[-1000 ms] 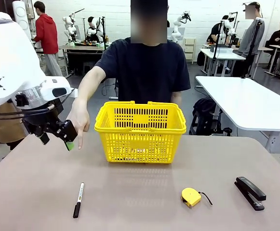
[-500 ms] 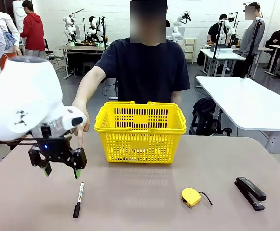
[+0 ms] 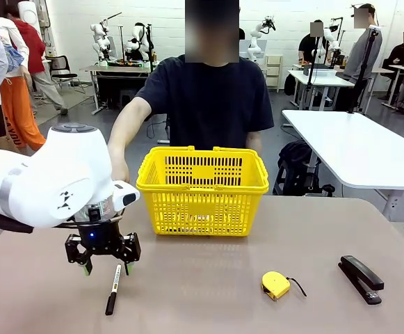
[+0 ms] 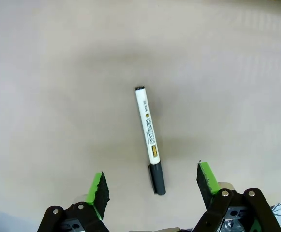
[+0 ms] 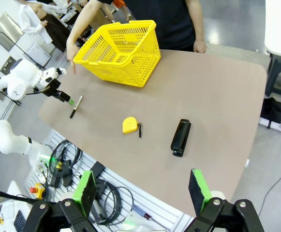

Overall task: Place the items the person wants into the basket.
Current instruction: Pick up the item the person points to and place it in the Market Basket.

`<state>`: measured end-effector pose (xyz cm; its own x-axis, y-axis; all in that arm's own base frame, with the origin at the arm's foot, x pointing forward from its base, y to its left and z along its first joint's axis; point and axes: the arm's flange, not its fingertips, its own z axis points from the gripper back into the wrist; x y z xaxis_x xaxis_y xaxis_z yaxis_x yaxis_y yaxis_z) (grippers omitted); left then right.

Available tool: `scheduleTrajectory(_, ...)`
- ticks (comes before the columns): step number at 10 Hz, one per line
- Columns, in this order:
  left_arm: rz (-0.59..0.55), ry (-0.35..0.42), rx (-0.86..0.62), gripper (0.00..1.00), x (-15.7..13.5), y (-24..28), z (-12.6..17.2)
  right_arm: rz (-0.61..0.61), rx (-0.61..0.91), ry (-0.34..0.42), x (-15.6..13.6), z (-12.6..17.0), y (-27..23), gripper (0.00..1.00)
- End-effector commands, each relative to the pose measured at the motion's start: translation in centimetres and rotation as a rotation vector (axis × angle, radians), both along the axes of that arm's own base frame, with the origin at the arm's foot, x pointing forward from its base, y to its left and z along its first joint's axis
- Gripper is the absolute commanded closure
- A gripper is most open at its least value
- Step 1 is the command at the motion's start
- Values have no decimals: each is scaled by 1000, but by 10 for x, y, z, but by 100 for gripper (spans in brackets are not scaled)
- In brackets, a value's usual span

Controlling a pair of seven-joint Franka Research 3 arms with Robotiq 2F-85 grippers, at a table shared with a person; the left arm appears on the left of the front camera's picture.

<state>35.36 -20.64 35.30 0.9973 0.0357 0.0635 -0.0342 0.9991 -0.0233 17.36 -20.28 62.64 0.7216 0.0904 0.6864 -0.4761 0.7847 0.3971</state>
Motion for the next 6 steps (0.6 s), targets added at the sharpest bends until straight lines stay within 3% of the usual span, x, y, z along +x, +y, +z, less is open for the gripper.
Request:
scheduleTrajectory(1,20,-34,-9,5,-3,-2,-15,20,13,-12,1,-2,0,0)
scheduleTrajectory(6,46,8,0,5,14,-3,-39,20,13,-12,1,-2,0,0)
